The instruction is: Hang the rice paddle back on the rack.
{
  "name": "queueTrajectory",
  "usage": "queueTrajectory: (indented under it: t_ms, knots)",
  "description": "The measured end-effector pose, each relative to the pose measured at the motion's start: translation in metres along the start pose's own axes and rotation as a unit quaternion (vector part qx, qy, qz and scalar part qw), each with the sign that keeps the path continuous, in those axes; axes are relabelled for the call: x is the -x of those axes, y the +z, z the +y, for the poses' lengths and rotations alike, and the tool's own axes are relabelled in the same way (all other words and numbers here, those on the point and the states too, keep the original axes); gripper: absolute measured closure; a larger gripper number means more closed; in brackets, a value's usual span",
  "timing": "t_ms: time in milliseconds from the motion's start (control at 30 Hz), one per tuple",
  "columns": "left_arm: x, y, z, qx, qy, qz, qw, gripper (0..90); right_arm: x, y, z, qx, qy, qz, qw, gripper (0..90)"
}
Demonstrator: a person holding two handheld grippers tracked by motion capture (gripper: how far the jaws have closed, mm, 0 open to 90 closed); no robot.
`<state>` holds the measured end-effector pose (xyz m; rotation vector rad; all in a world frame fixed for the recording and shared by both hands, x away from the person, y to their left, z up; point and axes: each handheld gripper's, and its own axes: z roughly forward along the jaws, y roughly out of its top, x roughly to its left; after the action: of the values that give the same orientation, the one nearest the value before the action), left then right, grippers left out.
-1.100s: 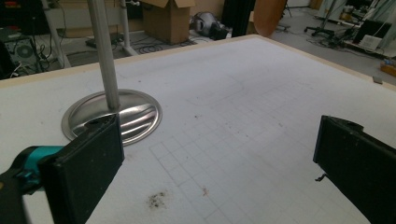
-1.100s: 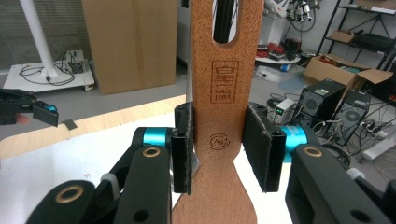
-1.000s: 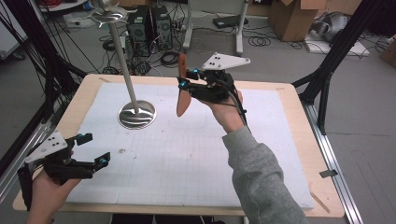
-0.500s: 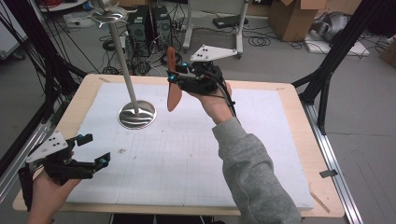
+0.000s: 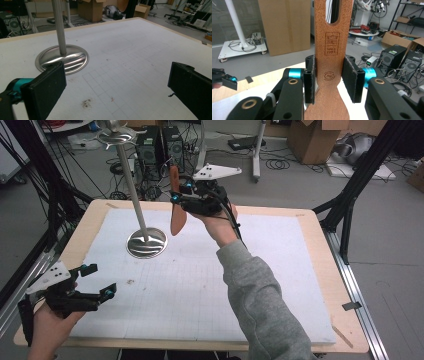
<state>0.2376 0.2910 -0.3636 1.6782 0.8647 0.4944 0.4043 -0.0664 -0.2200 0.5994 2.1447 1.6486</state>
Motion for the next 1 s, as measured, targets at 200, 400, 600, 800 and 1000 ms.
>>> queueTrajectory:
  t_ms: [200, 400, 600, 800, 1000]
  knots:
    - [-0.001, 0.002, -0.001, -0.001, -0.003, -0.002, 1.0000, 2.2, 0.001, 0.006, 0.008, 0.001, -0.001, -0.001, 1.0000, 65.0]
    - [0.000, 0.006, -0.003, -0.004, -0.005, -0.007, 1.0000, 2.2, -0.002, 0.013, 0.016, -0.002, -0.005, 0.005, 1.0000, 65.0]
    - [0.000, 0.007, -0.005, -0.007, -0.005, -0.005, 0.9999, 2.2, 0.000, 0.019, 0.020, -0.001, -0.005, 0.004, 1.0000, 65.0]
    - [0.000, 0.007, -0.006, -0.011, -0.005, -0.006, 0.9999, 2.2, 0.001, 0.022, 0.026, 0.000, -0.005, 0.004, 1.0000, 65.0]
    - [0.000, 0.010, -0.008, -0.014, -0.006, -0.013, 0.9998, 2.2, 0.000, 0.027, 0.034, 0.001, -0.010, 0.005, 0.9999, 65.0]
